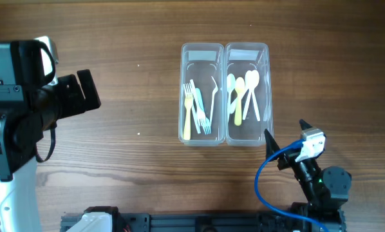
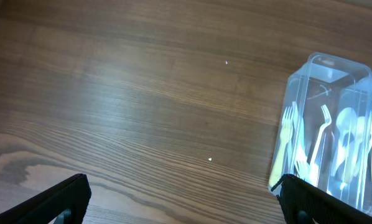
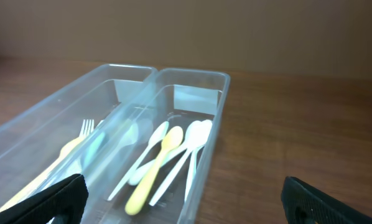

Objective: Pack container

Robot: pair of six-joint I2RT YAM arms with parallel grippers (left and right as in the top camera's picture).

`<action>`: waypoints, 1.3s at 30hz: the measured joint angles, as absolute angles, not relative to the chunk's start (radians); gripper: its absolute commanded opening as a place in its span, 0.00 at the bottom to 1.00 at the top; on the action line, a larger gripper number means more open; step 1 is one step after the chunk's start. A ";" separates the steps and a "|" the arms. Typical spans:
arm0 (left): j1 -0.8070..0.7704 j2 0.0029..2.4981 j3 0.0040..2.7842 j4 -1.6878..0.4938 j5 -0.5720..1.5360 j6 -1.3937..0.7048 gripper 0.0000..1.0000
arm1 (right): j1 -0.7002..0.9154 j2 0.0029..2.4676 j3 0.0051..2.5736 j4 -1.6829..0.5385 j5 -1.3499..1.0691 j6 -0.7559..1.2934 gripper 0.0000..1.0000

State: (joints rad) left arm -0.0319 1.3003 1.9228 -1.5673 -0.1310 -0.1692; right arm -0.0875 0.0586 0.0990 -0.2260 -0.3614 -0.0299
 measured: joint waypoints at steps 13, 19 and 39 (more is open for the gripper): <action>-0.032 1.300 1.923 -1.567 -0.131 -0.169 1.00 | -0.088 0.059 0.099 -0.226 -0.338 -0.030 1.00; -0.031 1.300 1.923 -1.567 -0.131 -0.169 1.00 | -0.088 0.059 0.099 -0.226 -0.338 -0.030 1.00; -0.032 1.283 1.922 -1.580 -0.131 -0.169 1.00 | -0.088 0.059 0.099 -0.226 -0.338 -0.030 1.00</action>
State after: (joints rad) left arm -0.0319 1.2827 1.9224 -1.5803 -0.1314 -0.1692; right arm -0.0875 0.0586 0.0990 -0.2260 -0.3382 -0.0299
